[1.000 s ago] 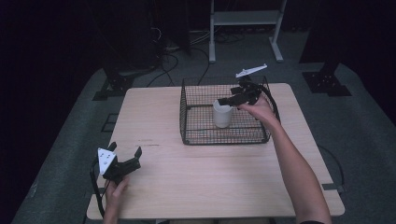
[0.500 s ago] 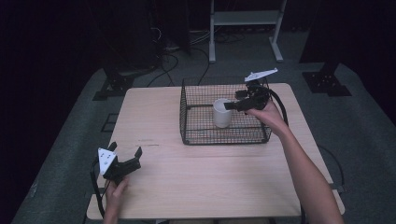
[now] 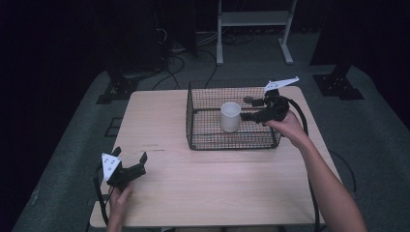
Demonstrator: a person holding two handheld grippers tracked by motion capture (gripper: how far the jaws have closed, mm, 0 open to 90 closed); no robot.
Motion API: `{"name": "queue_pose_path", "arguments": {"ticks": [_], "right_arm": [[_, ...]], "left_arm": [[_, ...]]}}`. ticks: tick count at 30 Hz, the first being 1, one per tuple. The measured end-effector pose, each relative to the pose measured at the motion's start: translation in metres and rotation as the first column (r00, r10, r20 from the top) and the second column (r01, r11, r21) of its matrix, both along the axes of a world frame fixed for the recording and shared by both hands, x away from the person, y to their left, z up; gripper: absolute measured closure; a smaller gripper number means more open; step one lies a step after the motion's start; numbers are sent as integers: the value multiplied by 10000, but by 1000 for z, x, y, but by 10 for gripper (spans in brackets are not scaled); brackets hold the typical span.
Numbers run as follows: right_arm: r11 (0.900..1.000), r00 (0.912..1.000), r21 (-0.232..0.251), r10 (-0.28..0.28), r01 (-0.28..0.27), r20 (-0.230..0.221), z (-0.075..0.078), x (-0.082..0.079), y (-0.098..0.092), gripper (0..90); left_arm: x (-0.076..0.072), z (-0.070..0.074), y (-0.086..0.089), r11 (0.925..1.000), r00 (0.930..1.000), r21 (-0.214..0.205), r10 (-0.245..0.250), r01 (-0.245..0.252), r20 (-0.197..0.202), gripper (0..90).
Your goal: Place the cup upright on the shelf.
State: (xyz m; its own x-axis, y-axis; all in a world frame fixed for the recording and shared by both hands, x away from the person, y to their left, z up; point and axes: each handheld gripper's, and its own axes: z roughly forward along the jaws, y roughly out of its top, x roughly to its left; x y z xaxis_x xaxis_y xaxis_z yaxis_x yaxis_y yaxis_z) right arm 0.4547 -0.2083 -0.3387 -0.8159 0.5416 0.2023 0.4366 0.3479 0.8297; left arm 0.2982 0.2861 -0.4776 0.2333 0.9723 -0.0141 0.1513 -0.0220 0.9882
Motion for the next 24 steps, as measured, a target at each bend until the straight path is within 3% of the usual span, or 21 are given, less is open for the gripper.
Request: {"name": "queue_pose_path", "arguments": {"ticks": [5, 15, 24], "right_arm": [[9994, 9996, -198, 269, -268, 10, -3, -9, -1, 73], [9986, 9982, 67, 522, -525, 302, -5, -27, -4, 79], [9982, 9981, 122, 582, -585, 200, -13, -40, -15, 79]], "left_arm": [[0, 0, 0, 10000, 10000, 43, -6, 6, 0, 0], [0, 0, -1, 10000, 10000, 70, -11, 11, 1, 0], [0, 0, -1, 10000, 10000, 81, -15, 15, -1, 0]]}}
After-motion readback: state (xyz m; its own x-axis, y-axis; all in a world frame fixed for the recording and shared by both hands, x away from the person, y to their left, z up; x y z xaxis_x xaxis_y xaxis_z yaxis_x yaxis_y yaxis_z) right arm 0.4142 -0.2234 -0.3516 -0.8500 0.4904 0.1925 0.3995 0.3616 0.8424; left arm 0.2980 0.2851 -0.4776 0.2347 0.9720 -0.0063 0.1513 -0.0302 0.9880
